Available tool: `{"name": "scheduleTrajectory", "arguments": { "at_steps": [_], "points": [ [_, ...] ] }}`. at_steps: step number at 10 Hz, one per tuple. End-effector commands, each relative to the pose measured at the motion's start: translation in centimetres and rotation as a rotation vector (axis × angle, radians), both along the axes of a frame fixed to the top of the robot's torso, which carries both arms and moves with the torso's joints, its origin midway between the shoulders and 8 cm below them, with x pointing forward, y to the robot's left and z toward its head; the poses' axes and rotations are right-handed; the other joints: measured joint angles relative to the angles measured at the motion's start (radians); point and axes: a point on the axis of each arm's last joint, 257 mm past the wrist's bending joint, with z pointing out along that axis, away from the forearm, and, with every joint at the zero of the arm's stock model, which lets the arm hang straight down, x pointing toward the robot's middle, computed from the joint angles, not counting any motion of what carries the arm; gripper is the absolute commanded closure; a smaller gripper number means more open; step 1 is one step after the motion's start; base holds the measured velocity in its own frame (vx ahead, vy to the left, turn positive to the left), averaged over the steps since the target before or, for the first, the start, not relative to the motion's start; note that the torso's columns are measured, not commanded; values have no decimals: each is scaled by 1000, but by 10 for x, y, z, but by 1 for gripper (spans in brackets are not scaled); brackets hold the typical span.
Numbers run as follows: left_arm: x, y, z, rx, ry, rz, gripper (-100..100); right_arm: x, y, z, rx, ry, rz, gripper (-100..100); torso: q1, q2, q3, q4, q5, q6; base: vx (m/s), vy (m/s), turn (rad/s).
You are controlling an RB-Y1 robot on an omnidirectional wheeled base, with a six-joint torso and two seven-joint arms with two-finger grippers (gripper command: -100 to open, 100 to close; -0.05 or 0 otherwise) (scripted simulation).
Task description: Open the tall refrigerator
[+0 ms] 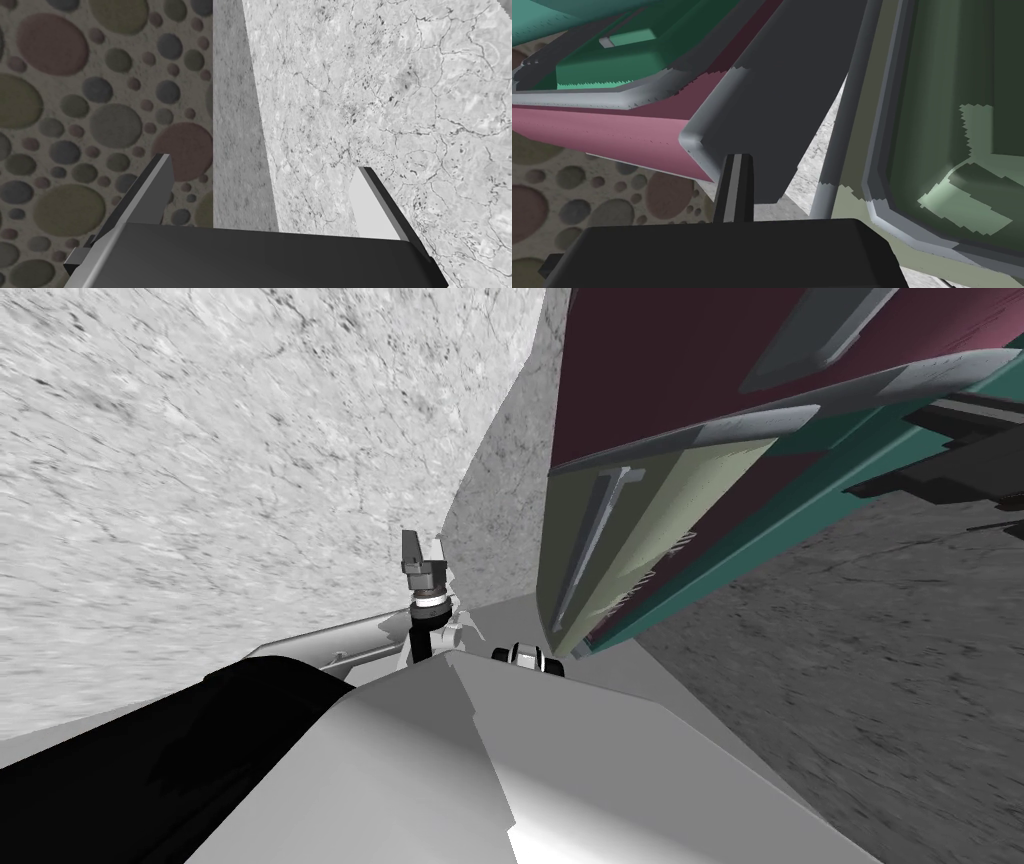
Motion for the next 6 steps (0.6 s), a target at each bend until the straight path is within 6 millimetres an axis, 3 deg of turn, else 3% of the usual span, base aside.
{"name": "scheduleTrajectory", "arguments": {
  "at_steps": [1, 6],
  "points": [
    [0, 0, 0, 0, 0, 0, 0, 0, -2, 9, -39, -24, -32, -100, -3, 0, 1, 0, -1, 3, 12, 105, -97],
    [0, 0, 0, 0, 0, 0, 0, -4, -7, 39, -125, -92, -114, -100, 13, 0, -3, 5, 13, -5, 39, 188, -77]
  ]
}}
